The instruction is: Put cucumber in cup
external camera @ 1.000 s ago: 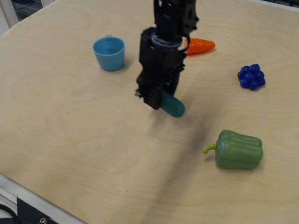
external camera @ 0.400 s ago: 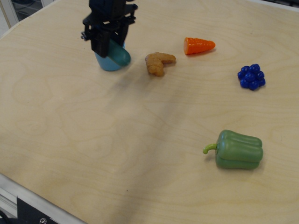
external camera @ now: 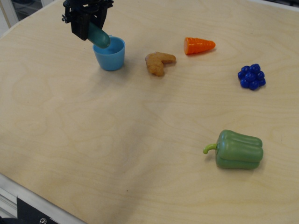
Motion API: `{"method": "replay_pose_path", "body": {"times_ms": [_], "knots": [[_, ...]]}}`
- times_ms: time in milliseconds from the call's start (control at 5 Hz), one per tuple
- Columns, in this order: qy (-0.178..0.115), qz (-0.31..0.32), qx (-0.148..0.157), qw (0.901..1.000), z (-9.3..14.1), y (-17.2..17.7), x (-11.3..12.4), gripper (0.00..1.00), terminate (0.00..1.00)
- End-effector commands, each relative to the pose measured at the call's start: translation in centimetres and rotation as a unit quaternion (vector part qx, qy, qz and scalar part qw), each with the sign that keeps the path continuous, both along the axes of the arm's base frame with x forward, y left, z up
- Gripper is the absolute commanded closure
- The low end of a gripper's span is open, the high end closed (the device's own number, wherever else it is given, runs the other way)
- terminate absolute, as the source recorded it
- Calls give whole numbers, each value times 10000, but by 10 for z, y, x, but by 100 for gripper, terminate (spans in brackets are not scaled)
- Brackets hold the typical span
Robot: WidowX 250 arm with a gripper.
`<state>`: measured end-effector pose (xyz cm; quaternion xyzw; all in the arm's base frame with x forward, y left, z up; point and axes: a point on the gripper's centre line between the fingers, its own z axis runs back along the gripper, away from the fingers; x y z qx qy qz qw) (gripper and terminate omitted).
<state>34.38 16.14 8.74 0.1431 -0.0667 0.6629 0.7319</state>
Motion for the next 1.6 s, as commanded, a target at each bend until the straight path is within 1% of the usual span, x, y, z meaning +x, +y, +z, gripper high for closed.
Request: {"method": "replay_pose_path", "body": {"times_ms": [0,200,400,800,1000,1400], "knots": [[-322,141,344,9988,17,22,31,100,0],[-401,220,354,9983,10,19,40,100,0],[-437,276,369,9980,9,19,47,100,0],[-482,329,303,9978,1,17,58,100,0],[-379,224,224,9988,-3,15,61,0,0],[-450,199,256,9985,5,10,56,0,0]]}}
